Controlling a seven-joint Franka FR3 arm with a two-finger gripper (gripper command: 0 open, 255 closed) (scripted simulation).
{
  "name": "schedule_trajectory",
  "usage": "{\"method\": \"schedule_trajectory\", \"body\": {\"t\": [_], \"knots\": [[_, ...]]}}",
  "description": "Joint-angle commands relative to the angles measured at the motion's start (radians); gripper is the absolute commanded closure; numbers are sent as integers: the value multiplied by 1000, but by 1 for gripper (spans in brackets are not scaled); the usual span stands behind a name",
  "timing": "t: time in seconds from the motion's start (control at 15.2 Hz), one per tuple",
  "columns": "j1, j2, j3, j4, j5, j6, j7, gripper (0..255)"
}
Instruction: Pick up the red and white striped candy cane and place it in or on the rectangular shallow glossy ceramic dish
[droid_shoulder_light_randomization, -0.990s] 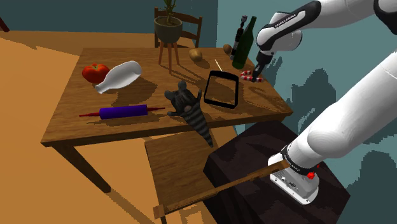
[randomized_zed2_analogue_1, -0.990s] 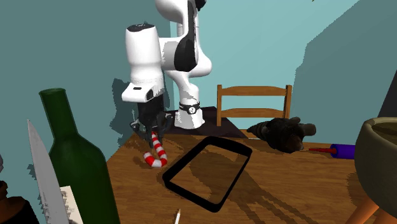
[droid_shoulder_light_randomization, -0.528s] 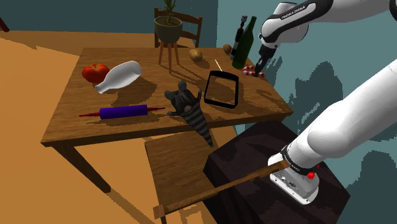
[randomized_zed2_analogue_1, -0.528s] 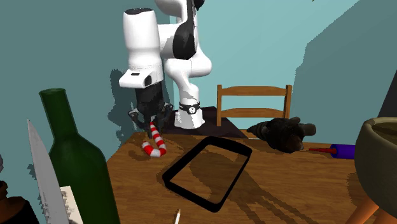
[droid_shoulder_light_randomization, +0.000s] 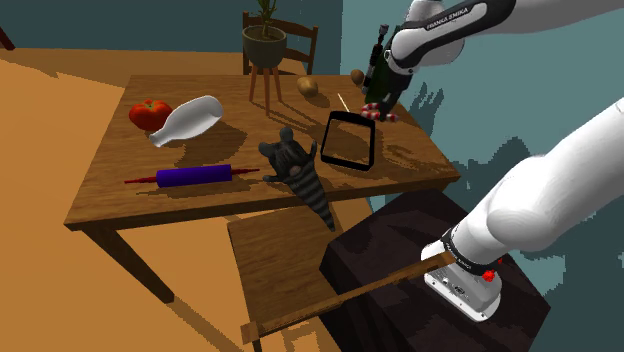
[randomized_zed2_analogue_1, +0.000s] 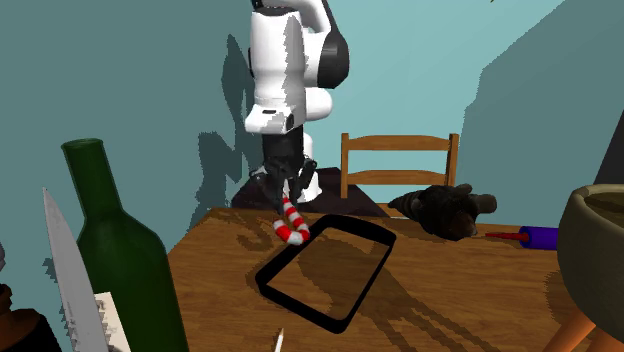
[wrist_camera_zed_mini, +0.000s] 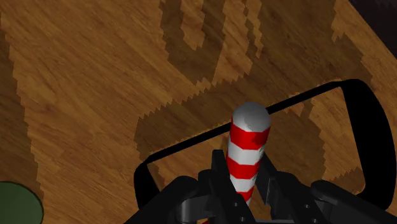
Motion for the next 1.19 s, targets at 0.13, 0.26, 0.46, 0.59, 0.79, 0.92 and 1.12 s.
{"method": "schedule_trajectory", "body": {"t": [0.13, 0.26, 0.46, 0.59, 0.79, 0.92, 1.12], "knots": [[50, -10, 66, 5, 9, -15, 110, 255], [75, 0, 95, 19, 20, -20, 157, 255], [93, 26, 113, 19, 32, 4, 184, 255], [93, 43, 111, 8, 38, 32, 179, 255], [94, 70, 110, -8, 49, 74, 170, 255], [94, 90, 109, -17, 57, 102, 164, 255], [95, 121, 109, -30, 72, 144, 153, 255]]}}
